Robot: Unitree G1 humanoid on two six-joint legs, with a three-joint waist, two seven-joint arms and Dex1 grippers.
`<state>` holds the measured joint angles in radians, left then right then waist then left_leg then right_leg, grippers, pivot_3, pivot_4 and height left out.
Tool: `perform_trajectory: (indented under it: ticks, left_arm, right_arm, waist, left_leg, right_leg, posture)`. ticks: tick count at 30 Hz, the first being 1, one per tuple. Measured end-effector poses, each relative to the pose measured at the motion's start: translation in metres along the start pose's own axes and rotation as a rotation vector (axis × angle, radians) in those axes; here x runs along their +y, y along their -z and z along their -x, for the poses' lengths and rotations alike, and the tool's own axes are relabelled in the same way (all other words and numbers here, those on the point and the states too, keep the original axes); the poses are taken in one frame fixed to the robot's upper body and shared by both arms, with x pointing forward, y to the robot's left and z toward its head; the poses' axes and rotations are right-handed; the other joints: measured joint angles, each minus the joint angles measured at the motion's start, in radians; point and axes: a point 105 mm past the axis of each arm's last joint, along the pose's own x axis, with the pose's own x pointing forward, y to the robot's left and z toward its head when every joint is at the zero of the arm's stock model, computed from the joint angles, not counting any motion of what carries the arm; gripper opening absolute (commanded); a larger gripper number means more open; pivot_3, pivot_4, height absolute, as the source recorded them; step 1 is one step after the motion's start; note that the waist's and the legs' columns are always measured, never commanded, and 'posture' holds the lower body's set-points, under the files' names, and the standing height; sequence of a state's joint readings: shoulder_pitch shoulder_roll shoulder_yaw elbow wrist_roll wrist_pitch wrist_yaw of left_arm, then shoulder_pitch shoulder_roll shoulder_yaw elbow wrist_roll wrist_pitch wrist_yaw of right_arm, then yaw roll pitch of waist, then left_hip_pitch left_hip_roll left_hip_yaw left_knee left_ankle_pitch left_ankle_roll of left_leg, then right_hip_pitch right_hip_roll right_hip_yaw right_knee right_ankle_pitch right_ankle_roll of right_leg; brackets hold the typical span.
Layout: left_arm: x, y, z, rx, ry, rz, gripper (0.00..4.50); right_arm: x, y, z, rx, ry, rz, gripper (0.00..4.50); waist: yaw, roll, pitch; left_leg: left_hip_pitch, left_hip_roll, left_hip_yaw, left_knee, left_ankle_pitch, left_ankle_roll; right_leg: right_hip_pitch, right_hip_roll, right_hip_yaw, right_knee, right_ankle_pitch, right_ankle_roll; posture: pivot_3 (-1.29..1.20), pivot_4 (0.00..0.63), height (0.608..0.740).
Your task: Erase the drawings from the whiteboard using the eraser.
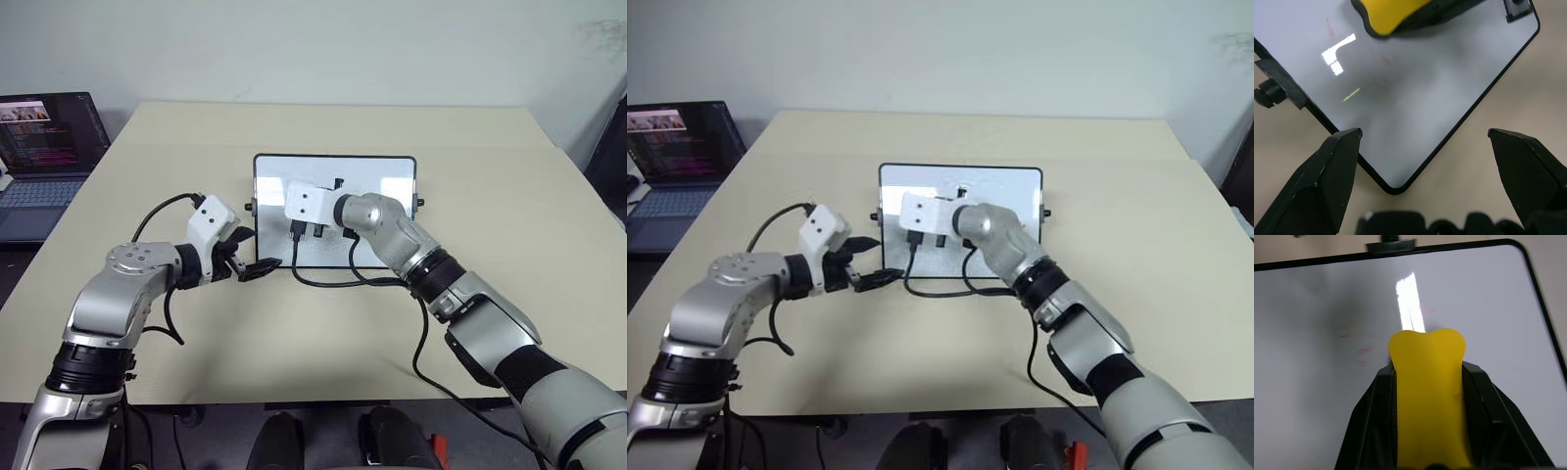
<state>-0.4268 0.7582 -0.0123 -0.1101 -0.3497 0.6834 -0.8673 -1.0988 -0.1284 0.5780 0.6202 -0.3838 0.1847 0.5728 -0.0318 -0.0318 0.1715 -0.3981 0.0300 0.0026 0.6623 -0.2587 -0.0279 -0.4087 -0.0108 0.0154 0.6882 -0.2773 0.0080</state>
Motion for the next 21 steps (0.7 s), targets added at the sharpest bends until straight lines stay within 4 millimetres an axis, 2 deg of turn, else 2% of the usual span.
perform_trajectory:
  ticks: [4, 12, 18, 21]
  left_arm:
    - [0.000, 0.000, 0.000, 0.000, 0.002, 0.000, 4.50]
    - [-0.003, -0.001, -0.002, -0.011, 0.022, -0.006, 4.50]
    - [-0.006, 0.000, -0.005, -0.007, 0.036, -0.007, 4.50]
    - [-0.006, -0.001, -0.005, -0.007, 0.038, -0.009, 4.50]
  right_arm:
    - [0.002, 0.002, 0.001, 0.004, -0.007, 0.004, 1.36]
    - [-0.019, 0.013, 0.010, 0.032, 0.062, -0.012, 1.36]
    - [-0.002, 0.020, 0.012, 0.058, -0.020, -0.006, 1.36]
    - [0.000, 0.021, 0.012, 0.067, -0.029, 0.004, 1.36]
  waist:
    - [0.000, 0.000, 0.000]
    - [0.002, 0.000, 0.000]
    - [0.001, 0.000, 0.000]
    - [0.001, 0.000, 0.000]
  left_leg:
    - [0.001, 0.000, 0.000, 0.000, 0.000, 0.000]
    - [0.000, 0.000, 0.000, 0.001, 0.000, 0.000]
    - [0.003, -0.001, 0.000, 0.000, 0.000, 0.000]
    - [0.005, 0.000, 0.000, 0.000, 0.001, 0.000]
  right_leg:
    - [0.000, 0.000, 0.000, 0.001, 0.000, 0.000]
    - [0.000, 0.000, 0.000, 0.001, 0.000, 0.000]
    - [0.003, 0.000, 0.000, 0.002, 0.000, 0.000]
    - [0.003, 0.000, 0.000, 0.003, 0.000, 0.000]
  posture:
    - [0.00, 0.150, 0.740]
    - [0.00, 0.150, 0.740]
    - [0.00, 0.150, 0.740]
    - [0.00, 0.150, 0.740]
